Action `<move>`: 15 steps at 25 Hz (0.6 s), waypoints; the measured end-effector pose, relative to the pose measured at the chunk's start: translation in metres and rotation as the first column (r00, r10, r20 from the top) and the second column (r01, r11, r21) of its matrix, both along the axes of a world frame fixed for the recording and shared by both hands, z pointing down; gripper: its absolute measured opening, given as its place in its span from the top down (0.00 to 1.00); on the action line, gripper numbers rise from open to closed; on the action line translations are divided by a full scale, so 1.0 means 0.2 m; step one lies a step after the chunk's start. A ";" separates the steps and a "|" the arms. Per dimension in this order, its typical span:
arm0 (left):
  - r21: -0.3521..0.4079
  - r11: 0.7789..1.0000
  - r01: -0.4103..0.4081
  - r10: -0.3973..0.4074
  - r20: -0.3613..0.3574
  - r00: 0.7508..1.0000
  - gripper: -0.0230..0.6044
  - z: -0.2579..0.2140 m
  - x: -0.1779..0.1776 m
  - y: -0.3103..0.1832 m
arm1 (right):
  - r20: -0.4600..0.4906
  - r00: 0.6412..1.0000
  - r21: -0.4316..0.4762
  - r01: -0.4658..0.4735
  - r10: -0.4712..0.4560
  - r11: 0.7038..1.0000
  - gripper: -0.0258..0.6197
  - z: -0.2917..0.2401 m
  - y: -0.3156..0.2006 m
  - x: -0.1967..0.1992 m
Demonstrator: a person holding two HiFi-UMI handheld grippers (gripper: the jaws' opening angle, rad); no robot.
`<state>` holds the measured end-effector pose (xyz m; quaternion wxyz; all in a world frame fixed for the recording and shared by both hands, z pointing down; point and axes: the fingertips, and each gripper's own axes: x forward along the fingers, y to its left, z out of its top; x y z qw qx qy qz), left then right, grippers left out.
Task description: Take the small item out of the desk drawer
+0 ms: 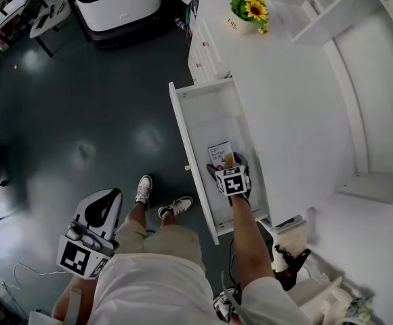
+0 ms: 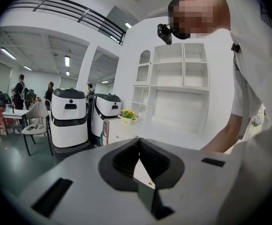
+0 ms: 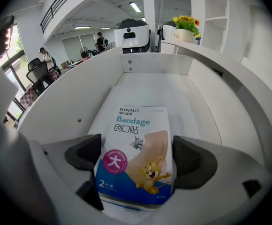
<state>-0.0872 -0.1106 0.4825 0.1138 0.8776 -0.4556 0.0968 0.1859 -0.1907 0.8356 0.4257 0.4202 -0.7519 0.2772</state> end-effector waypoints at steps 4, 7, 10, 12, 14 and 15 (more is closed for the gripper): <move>0.012 1.000 -0.013 0.014 -0.010 1.000 0.94 -0.01 0.03 0.00 | -0.010 1.000 -0.013 -0.006 0.006 1.000 0.24 0.00 0.01 0.00; 0.015 1.000 -0.019 0.019 -0.010 1.000 0.94 -0.02 0.03 0.00 | -0.014 1.000 -0.018 -0.009 0.009 1.000 0.24 0.00 0.01 0.00; 0.017 0.999 -0.028 0.028 -0.010 1.000 0.94 -0.02 0.04 0.00 | -0.018 1.000 -0.015 -0.014 0.014 1.000 0.24 0.00 0.01 -0.01; 0.021 0.999 -0.034 0.034 -0.012 0.999 0.94 -0.03 0.04 0.00 | -0.022 1.000 -0.012 -0.016 0.016 1.000 0.24 0.00 0.01 -0.01; 0.026 0.999 -0.038 0.039 -0.016 0.999 0.94 -0.04 0.04 -0.01 | -0.027 0.999 -0.017 -0.027 0.027 0.999 0.24 -0.01 0.01 -0.01; 0.028 0.999 -0.040 0.041 -0.017 0.999 0.94 -0.04 0.04 -0.01 | -0.028 0.999 -0.021 -0.034 0.034 0.999 0.24 -0.01 0.02 -0.01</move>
